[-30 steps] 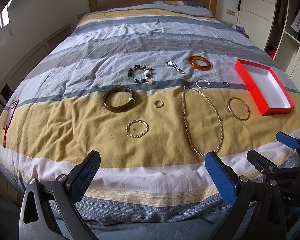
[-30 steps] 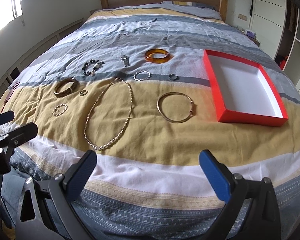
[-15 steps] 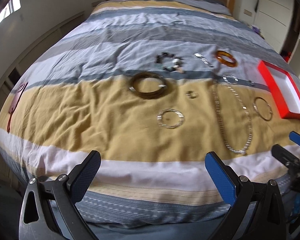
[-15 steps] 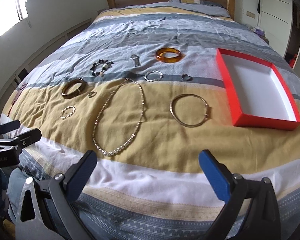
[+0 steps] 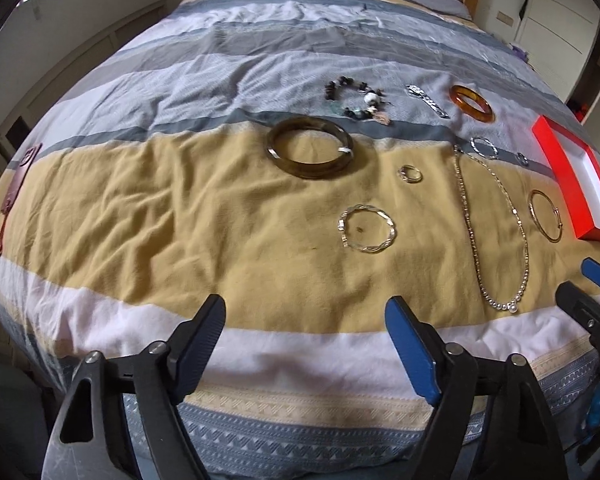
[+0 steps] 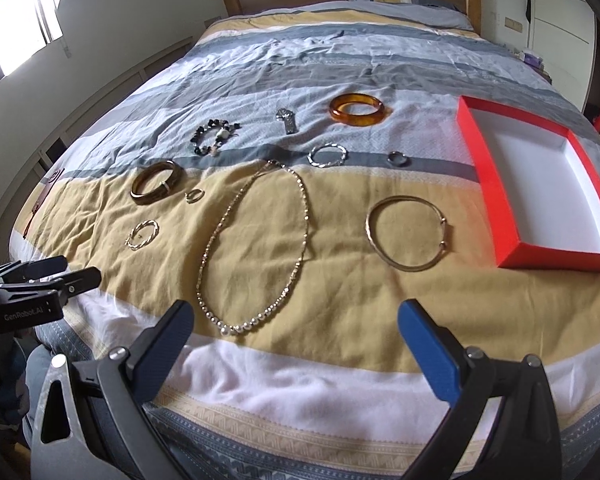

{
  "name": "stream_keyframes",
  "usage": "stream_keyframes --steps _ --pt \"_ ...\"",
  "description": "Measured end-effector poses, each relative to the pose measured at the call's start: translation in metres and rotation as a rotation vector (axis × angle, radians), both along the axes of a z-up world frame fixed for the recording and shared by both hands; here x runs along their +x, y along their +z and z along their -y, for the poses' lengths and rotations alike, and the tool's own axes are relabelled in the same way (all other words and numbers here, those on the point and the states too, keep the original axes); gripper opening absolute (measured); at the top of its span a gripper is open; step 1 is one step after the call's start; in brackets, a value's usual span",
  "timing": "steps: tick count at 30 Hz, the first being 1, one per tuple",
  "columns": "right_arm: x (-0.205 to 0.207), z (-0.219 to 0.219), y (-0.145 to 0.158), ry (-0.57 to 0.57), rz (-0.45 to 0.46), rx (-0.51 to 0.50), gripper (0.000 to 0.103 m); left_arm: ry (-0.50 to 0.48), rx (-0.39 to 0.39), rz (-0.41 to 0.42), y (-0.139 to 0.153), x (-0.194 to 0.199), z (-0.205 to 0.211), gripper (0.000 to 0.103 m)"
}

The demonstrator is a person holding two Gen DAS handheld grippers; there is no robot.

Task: Organize jewelry
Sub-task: 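Lower the left tool onto the twisted silver bangle and close while right tool reaches the necklace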

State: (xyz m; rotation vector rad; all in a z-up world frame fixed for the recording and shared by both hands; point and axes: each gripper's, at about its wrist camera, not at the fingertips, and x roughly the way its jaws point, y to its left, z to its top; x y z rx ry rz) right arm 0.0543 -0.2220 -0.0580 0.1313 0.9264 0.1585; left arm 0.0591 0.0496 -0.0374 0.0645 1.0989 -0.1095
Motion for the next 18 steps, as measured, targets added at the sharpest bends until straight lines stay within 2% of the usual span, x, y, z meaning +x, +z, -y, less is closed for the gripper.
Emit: stream_keyframes --steps 5,7,9,12,18 --pt "0.005 -0.003 -0.008 0.006 -0.015 0.015 0.102 -0.026 -0.013 0.006 -0.002 0.007 0.009 0.077" --pt "0.009 -0.006 -0.01 0.012 -0.019 0.02 0.102 -0.035 -0.02 0.002 -0.005 0.011 0.01 0.073" --pt "0.015 -0.008 -0.012 0.018 -0.022 0.029 0.102 -0.043 -0.031 -0.007 -0.009 0.017 0.011 0.063" --pt "0.024 -0.012 -0.017 0.026 -0.035 0.055 0.102 -0.049 -0.06 -0.024 -0.014 0.026 0.012 0.053" --pt "0.048 -0.017 -0.032 0.037 -0.077 0.105 0.102 -0.073 -0.1 -0.049 -0.026 0.046 0.016 0.051"
